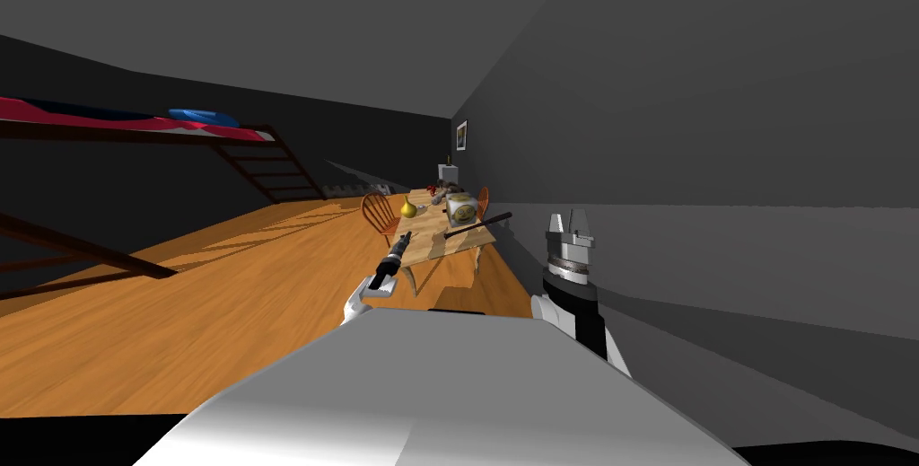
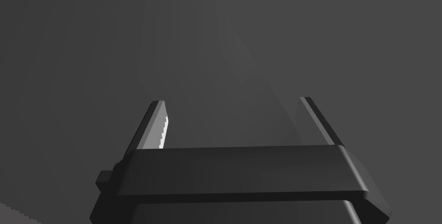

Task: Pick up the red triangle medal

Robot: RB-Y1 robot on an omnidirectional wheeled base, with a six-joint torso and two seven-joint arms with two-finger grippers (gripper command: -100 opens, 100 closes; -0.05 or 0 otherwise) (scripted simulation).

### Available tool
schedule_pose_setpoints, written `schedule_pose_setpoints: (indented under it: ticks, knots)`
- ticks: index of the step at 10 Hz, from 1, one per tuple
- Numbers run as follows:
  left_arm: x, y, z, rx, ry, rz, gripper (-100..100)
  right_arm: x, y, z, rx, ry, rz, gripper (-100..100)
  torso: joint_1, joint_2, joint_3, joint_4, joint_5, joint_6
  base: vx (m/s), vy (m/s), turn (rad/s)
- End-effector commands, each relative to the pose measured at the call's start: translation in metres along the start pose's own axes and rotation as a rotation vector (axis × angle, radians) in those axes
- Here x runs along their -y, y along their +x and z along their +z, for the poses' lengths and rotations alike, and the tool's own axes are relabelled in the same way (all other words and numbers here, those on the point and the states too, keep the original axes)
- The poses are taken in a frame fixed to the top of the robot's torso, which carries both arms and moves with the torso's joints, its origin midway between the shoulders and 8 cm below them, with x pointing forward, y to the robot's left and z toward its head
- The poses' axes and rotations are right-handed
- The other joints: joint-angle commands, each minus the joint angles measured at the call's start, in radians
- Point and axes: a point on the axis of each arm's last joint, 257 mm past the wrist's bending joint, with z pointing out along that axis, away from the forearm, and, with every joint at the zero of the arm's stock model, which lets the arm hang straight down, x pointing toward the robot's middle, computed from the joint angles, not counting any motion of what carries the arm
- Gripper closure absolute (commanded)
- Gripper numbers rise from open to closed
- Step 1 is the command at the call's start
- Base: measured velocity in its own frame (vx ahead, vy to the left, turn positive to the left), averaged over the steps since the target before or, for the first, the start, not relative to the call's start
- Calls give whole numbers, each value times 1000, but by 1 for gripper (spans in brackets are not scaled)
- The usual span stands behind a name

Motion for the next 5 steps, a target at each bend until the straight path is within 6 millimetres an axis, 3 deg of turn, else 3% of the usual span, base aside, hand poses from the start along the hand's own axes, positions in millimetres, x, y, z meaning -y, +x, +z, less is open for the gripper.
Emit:
schedule_pose_setpoints:
  ticks: [1, 5]
  knots:
    - [-11, 0, 7, -7, -21, 30, -100, 0, 0, 0, 0, 0, 0, 0, 0, 0, 0, 0, 0, 0, 18, -13, -11]
    - [-55, 12, 8, -51, -114, 81, -100, 0, 0, 0, 0, 0, 0, 0, 0, -2, -1, 0, 0, 0, 33, -17, -11]
